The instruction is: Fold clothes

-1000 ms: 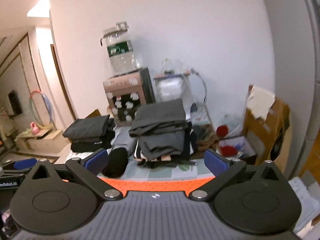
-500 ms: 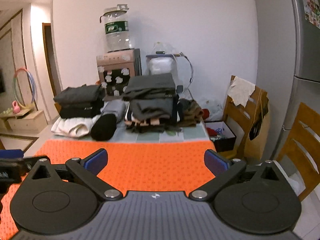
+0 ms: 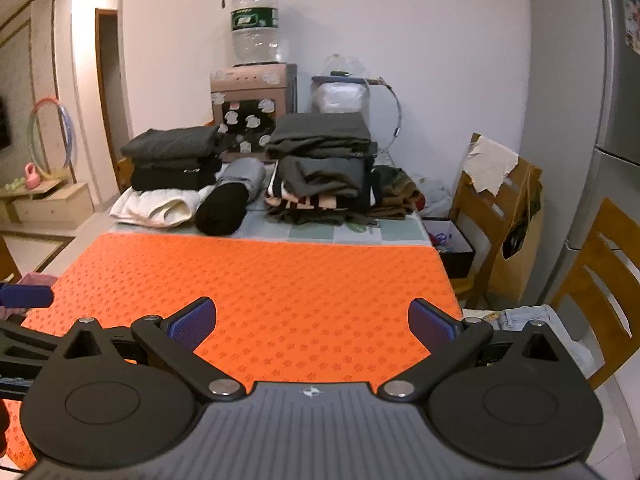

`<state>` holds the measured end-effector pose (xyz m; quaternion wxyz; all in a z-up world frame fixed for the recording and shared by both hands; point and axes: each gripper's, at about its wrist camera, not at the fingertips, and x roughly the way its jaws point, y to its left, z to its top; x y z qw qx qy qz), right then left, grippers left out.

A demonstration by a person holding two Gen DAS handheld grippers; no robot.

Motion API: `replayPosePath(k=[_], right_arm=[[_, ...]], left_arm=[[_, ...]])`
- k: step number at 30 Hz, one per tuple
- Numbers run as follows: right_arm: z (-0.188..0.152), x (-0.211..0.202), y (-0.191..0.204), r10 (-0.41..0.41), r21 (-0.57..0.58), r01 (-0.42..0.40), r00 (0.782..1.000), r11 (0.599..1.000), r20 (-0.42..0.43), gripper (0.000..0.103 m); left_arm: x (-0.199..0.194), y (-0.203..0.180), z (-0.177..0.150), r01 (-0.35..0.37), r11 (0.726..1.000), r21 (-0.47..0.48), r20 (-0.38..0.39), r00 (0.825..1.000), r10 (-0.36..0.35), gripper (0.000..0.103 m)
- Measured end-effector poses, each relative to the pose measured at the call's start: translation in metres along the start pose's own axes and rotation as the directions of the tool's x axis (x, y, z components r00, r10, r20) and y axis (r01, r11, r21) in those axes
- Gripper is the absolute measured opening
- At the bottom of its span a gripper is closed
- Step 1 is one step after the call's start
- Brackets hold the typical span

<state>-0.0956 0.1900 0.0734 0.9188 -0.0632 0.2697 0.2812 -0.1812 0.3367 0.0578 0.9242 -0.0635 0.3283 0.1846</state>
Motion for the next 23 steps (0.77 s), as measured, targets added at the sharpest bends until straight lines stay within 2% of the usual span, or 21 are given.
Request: replayPosePath(k=[11,23], right_arm=[[-0.006,0.01,0.0,-0.019,0.03,0.021,0.997,0.999,-0.069,0.103],[-0.008,0.011,0.007,-0.014,0.029,0.016,0.997,0.999,-0.082,0.103]], left_arm=[[0.012,0.001,-0.001,0.003,1.0,0.025,-0.054,0.999,-0.002,0.103],[0.012,0.003,-0.004,0.022,0.999,0.04,-0.069,0.997,-0.02,0.103]])
